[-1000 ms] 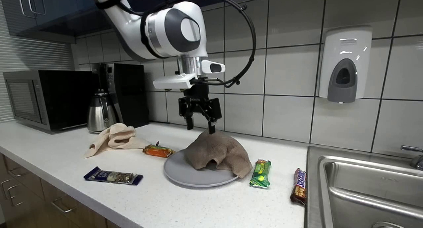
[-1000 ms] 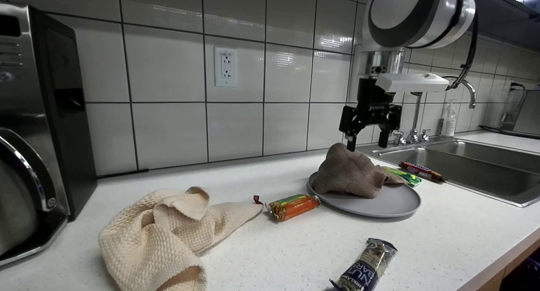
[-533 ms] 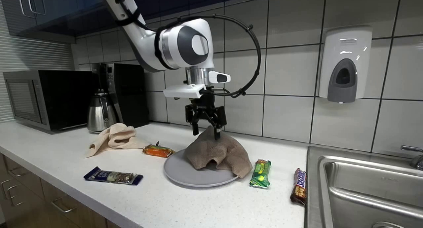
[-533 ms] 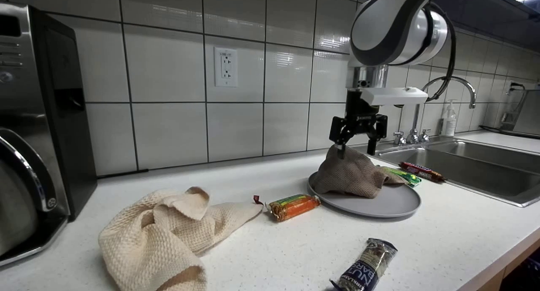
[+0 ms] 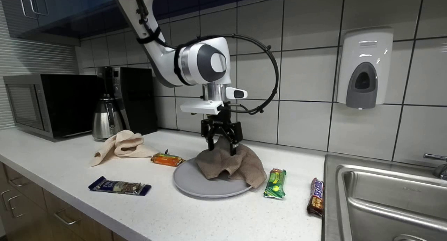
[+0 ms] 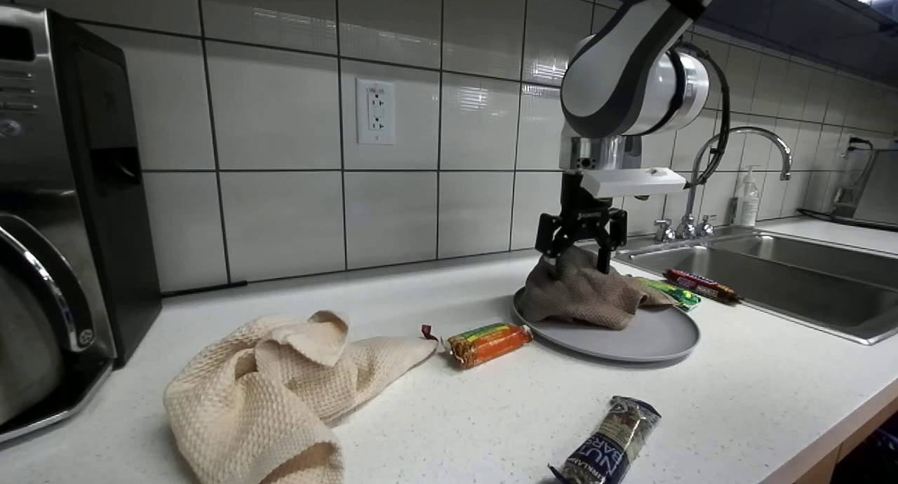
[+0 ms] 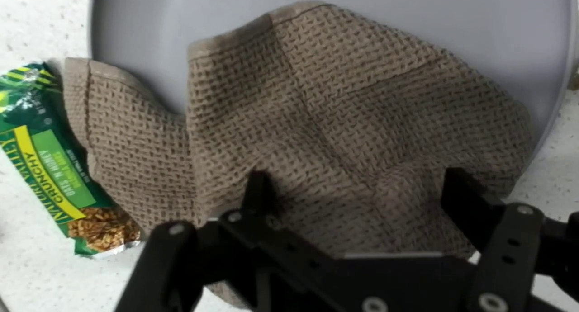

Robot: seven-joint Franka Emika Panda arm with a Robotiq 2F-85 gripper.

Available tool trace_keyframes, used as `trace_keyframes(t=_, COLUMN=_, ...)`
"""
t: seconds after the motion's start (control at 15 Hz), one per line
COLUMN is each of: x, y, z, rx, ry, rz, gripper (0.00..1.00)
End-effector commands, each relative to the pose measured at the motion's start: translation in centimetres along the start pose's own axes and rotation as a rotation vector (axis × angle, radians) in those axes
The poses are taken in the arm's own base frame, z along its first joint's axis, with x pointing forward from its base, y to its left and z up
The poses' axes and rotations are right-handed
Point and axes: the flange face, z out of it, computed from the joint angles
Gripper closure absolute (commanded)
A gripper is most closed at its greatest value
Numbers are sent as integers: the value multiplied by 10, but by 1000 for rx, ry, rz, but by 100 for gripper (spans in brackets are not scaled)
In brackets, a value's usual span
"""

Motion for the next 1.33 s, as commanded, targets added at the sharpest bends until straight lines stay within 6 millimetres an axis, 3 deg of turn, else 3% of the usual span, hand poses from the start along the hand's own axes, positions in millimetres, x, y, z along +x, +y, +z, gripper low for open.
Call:
trace_keyframes(t=0.0, x=14, y=3, z=7, rx=13, ry=-14, rz=-6, gripper=0)
trace_keyframes(t=0.13, x=16, y=3, z=11, rx=12, ry=-20, rz=-5, gripper=0)
trace_keyframes(t=0.2, x=17, y=3, z=13, rx=13, ry=-21, rz=-4, gripper=25)
trace_keyframes(t=0.27, x=18, y=3, z=15, rx=13, ry=-24, rz=-6, gripper=26)
trace_keyframes(t=0.87, x=17, y=3, z=17, rx=14, ry=-28, rz=-1, gripper=97)
trace_keyframes(t=1.27, x=9, y=1, z=4, rx=9, ry=-15, rz=-7, gripper=99)
